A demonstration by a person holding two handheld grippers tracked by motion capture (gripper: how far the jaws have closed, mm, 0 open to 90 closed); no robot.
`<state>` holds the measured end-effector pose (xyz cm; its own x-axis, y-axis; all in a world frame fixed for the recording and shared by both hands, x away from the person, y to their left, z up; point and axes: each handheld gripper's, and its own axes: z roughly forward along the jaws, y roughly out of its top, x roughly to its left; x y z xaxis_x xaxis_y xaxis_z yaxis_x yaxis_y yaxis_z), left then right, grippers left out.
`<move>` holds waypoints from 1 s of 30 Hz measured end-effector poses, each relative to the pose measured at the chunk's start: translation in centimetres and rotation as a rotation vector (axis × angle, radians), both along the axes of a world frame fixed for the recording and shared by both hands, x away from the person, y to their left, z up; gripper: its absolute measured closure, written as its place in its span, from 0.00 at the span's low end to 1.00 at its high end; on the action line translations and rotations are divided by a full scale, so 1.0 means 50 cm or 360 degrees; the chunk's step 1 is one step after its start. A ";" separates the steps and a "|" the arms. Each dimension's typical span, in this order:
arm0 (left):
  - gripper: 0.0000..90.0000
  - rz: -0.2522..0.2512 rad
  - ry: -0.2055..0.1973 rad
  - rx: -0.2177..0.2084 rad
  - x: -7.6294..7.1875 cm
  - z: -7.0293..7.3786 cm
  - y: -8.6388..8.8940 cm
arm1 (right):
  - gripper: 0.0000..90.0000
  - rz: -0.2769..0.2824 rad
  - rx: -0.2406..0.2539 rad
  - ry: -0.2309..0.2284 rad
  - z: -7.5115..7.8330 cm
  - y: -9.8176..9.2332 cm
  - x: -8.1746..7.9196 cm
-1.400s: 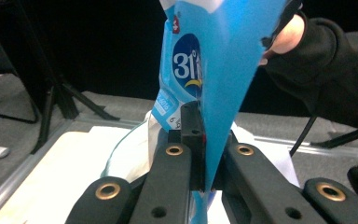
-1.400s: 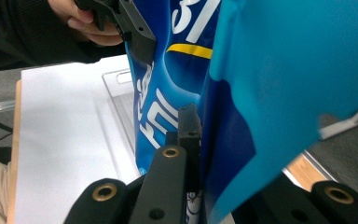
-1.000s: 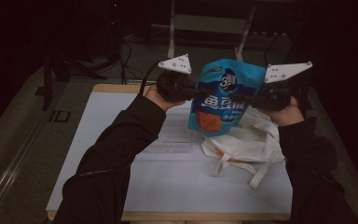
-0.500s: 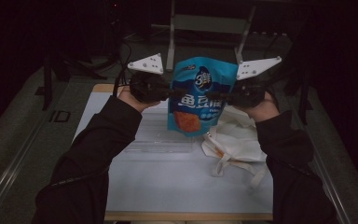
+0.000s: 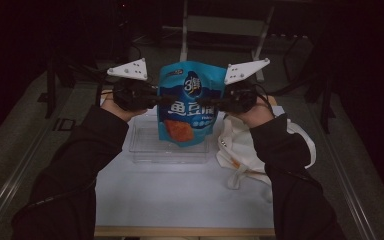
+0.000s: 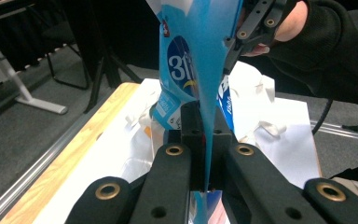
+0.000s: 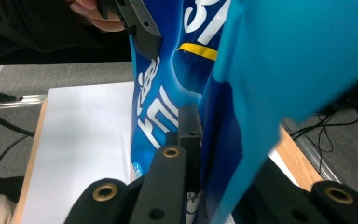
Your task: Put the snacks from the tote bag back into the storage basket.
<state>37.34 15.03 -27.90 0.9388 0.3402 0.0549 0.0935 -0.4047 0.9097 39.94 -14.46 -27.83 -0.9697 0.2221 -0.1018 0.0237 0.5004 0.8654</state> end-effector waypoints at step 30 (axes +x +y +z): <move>1.00 0.0087 0.0103 -0.0065 0.065 -0.138 0.066 | 0.97 -0.0059 -0.0030 0.0085 -0.130 0.078 0.062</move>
